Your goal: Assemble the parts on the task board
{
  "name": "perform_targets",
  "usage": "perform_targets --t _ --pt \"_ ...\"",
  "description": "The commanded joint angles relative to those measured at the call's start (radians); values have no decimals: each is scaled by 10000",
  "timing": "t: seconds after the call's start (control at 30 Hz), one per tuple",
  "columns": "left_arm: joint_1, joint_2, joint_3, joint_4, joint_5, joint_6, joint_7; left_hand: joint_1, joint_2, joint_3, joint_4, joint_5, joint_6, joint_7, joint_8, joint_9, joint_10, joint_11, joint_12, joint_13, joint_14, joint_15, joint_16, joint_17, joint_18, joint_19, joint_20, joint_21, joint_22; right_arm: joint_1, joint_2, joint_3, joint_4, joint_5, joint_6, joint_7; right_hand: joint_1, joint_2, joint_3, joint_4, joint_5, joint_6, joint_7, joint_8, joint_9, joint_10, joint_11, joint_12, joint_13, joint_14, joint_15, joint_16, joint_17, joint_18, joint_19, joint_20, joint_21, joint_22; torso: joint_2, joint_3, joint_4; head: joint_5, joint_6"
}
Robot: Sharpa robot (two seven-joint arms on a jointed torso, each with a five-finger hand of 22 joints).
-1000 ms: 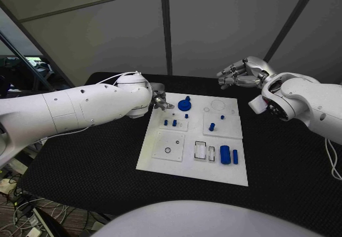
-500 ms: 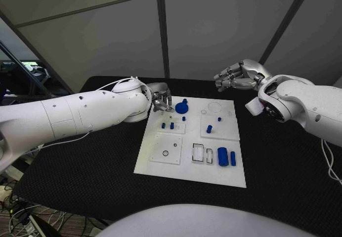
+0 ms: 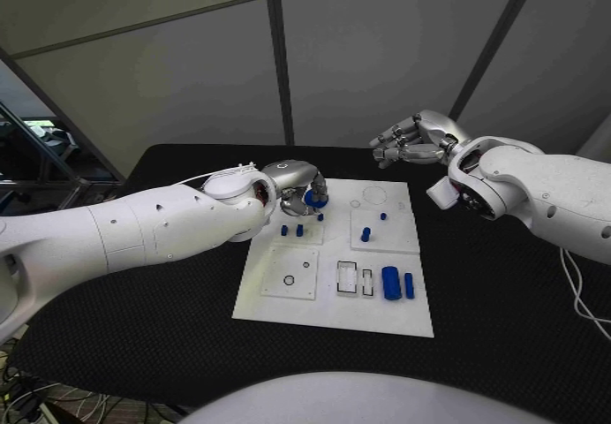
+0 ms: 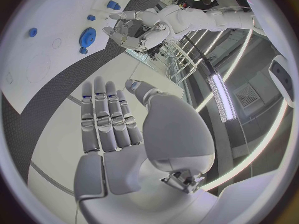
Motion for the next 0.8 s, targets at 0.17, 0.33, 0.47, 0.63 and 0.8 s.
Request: perform_targets --t 0.17,0.33,0.47,0.63,0.8 --pt "-144 265 -11 -344 -1122 115 660 -5 -2 -56 -10 33 351 -27 -213 -290 274 -15 -473 -354 869 -64 1268 1150 -525 899 -53 2558 1040 20 35 4 8 -128 -38 109 17 22 59 -13 49 -9 -13 61 -1 -38 -23 48 -10 15 -61 -13 -10 21 48 14 -57 -15 -3 4 22 -93 78" --pt "-180 383 -11 -464 -1227 382 613 -25 14 -29 -4 30 613 -72 -314 -404 462 -51 -780 -540 1381 -111 1960 1923 -715 1376 -111 4116 1630 20 45 4 2 -133 -36 113 17 22 59 -13 49 -9 -13 61 -1 -38 -23 48 -10 15 -61 -13 -10 21 48 14 -57 -15 1 3 10 -121 89" --pt "-199 513 -10 -631 -1288 579 549 -23 24 -13 -13 33 666 -77 -428 -480 522 -66 -976 -639 1642 -138 2299 2340 -827 1605 -129 4913 1926 20 56 4 1 -135 -31 115 17 22 59 -13 49 -9 -13 61 -1 -38 -23 48 -10 15 -61 -13 -10 21 48 14 -57 -15 -5 8 21 -160 97" --pt "-209 631 -8 -805 -1326 706 489 -3 69 17 -20 37 705 -71 -472 -511 566 -67 -1060 -680 1758 -140 2440 2518 -883 1718 -138 5316 2066 20 65 4 -1 -136 -27 116 17 22 59 -13 49 -9 -13 61 -1 -38 -23 48 -10 15 -61 -13 -10 21 48 14 -57 -15 0 8 20 -168 100" --pt "-218 758 -5 -992 -1340 789 435 32 131 76 -34 42 739 -49 -530 -547 656 -71 -1138 -720 1877 -139 2582 2700 -935 1824 -146 5701 2203 20 77 4 -6 -136 -21 116 17 22 59 -13 49 -9 -13 61 -1 -38 -23 48 -10 15 -61 -13 -10 21 48 14 -57 -15 0 2 24 -175 110"
